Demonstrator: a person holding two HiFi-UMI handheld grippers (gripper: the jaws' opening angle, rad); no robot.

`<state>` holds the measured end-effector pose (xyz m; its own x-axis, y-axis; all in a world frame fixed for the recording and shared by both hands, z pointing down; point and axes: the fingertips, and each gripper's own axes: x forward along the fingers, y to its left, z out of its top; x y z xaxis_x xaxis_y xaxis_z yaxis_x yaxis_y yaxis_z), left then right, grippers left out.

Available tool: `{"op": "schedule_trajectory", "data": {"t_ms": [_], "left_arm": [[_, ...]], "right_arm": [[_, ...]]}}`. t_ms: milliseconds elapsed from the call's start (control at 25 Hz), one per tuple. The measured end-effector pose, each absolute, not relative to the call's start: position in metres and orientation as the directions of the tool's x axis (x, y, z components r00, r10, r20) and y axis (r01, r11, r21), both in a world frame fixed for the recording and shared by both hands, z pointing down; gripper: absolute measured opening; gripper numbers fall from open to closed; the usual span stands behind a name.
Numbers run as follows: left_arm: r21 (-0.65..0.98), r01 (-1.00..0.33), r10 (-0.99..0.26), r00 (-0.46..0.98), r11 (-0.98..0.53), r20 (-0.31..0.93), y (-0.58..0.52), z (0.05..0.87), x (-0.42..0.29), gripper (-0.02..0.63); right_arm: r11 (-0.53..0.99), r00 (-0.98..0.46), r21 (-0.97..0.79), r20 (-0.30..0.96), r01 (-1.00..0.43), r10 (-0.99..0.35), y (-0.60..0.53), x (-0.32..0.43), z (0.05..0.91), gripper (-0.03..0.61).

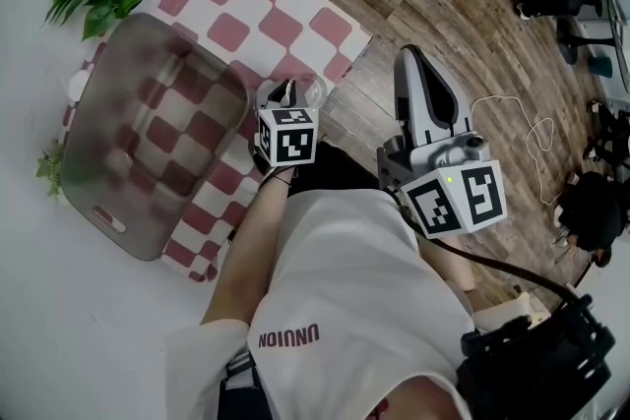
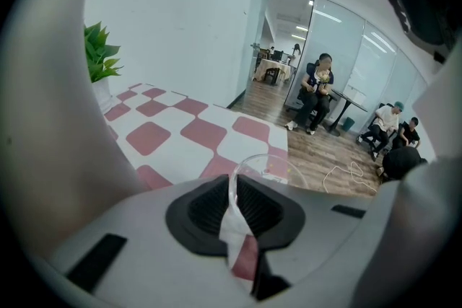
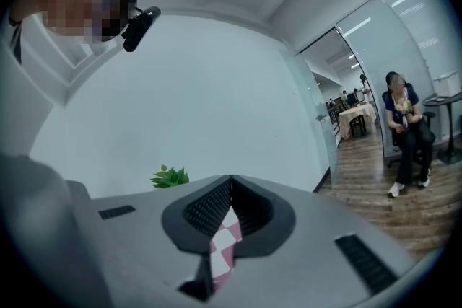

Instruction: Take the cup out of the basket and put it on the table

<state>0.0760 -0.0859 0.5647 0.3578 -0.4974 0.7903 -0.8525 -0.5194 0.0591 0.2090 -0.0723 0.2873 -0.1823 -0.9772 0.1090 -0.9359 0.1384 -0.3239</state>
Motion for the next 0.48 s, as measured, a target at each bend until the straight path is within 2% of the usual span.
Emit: {"op": "schedule_trajectory", "data": {"t_ms": [480], "left_arm": [[-0.010, -0.812, -0.518, 0.363, -0.584, 0.774, -0.0862, 0.5610, 0.0783, 0.048]], "right_arm": [[0.135, -0.181, -0.325, 0.116, -0.936, -0.977, -0.0788, 0.2050, 0.2885, 0.017]]}}
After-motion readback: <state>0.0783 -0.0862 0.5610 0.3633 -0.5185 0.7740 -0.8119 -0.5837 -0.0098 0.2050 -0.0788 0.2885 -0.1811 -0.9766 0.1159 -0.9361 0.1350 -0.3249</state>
